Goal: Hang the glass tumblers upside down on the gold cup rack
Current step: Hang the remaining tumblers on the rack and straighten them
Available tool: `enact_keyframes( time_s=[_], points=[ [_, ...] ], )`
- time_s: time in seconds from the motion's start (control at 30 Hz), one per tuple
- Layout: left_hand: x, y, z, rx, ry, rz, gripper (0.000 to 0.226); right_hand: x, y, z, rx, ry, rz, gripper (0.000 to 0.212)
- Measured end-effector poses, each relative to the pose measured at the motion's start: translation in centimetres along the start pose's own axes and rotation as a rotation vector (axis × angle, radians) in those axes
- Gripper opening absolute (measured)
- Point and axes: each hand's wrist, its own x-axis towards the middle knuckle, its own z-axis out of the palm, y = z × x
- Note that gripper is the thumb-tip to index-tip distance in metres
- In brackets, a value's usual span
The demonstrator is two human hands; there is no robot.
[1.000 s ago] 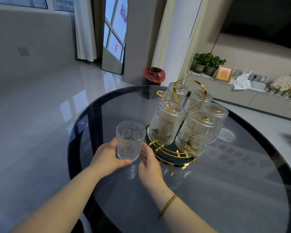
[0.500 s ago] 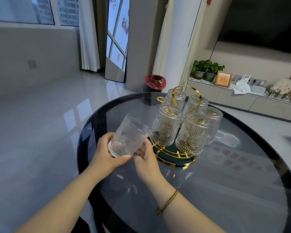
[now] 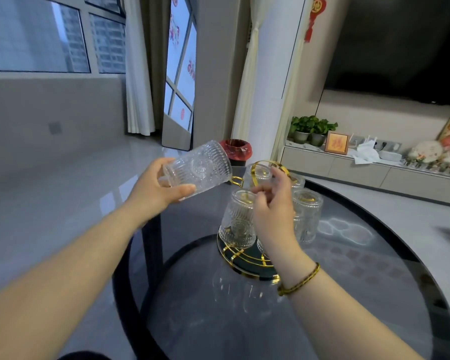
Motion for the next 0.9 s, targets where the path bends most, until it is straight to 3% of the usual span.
enact_keyframes(
  time_s=[0.13, 0.27, 0.37, 0.57, 0.9],
  points=[
    [3.2, 2.9, -0.7, 0.445, -0.069, 0.073, 0.065, 5.0, -0.4, -2.9, -0.349, 0.067, -0.107, 0.035],
    [5.7, 5.4, 0.0, 0.745, -0.187, 0.167, 0.075, 8.2, -0.2, -3.9, -0.581, -0.173, -0.039, 0.036],
    [7.3, 6.2, 0.9, 0.911, -0.262, 0.153, 0.079, 9.1, 0.5, -4.0, -0.724, -0.256, -0.031, 0.029],
    [10.1, 7.1, 2.9, 1.065, -0.478, 0.152, 0.073, 9.5, 2.1, -4.0, -0.822, -0.229, -0.105, 0.041],
    [13.0, 8.4, 8.0, 1.193, -0.597, 0.217, 0.074, 9.7, 2.8, -4.2, -0.759, -0.21, -0.132, 0.039]
  ],
)
